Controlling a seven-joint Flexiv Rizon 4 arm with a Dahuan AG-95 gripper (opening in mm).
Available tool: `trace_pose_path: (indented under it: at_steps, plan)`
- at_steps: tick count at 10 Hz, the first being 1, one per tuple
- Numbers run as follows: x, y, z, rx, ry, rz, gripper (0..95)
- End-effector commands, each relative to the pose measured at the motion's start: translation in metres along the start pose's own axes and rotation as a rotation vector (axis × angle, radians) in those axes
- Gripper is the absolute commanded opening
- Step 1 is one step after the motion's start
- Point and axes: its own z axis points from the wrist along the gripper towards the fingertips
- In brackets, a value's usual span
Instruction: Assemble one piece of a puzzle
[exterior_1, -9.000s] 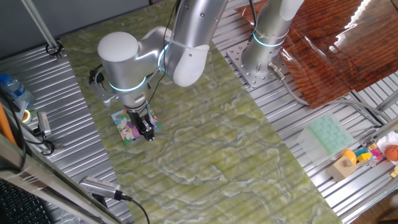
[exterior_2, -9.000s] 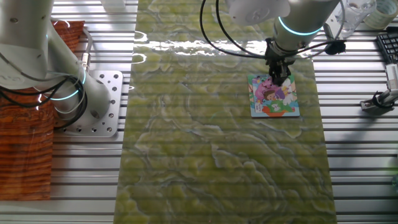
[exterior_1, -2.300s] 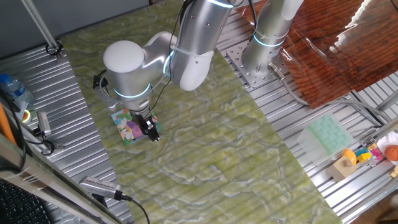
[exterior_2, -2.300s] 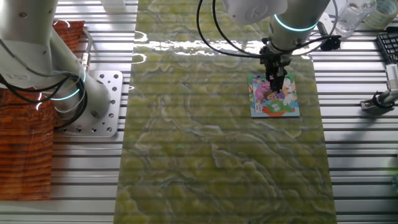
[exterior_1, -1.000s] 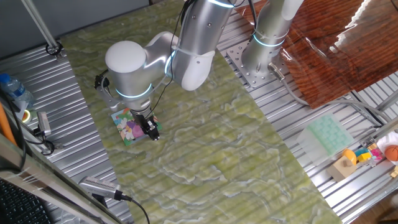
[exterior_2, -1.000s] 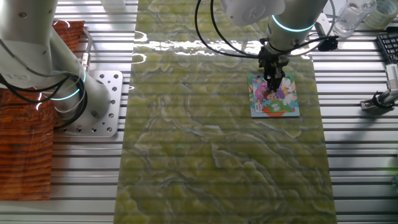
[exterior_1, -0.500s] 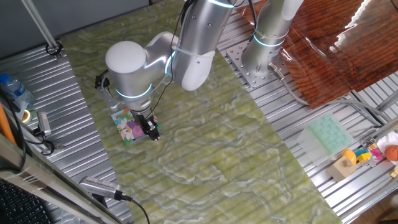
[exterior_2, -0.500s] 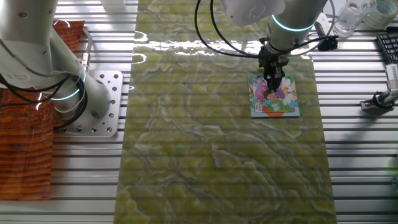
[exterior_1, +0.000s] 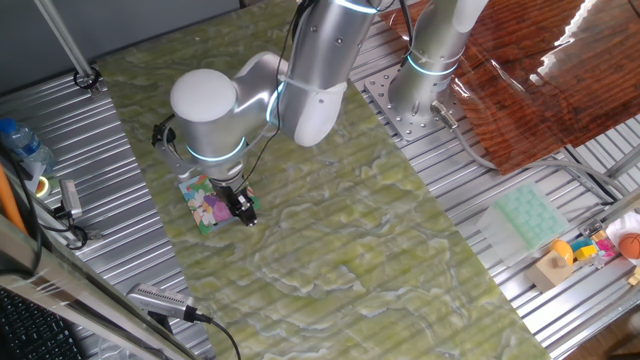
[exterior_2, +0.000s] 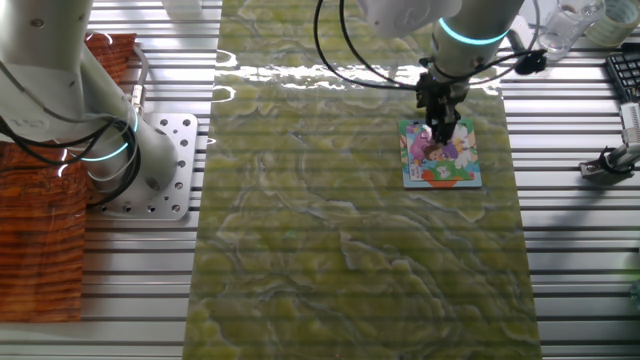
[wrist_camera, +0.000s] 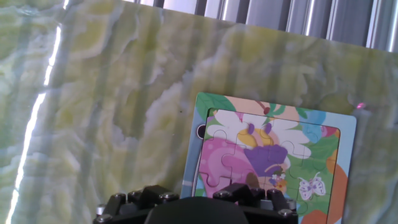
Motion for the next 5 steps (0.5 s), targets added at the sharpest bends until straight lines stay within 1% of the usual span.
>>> trace_pose_path:
  at_steps: [1, 2, 4, 5]
  plan:
    - [-0.0013, 0.0002, -0.0014, -0.003, 0.000, 0.004, 76.0]
    - [-0.0020, 0.0007, -0.0028, -0.011, -0.001, 0.018, 76.0]
    - [-0.0019, 0.0028, -0.0026, -0.020, -0.012, 0.058, 76.0]
    - [-0.0018, 0.0054, -0.0026, -0.019, -0.014, 0.069, 57.0]
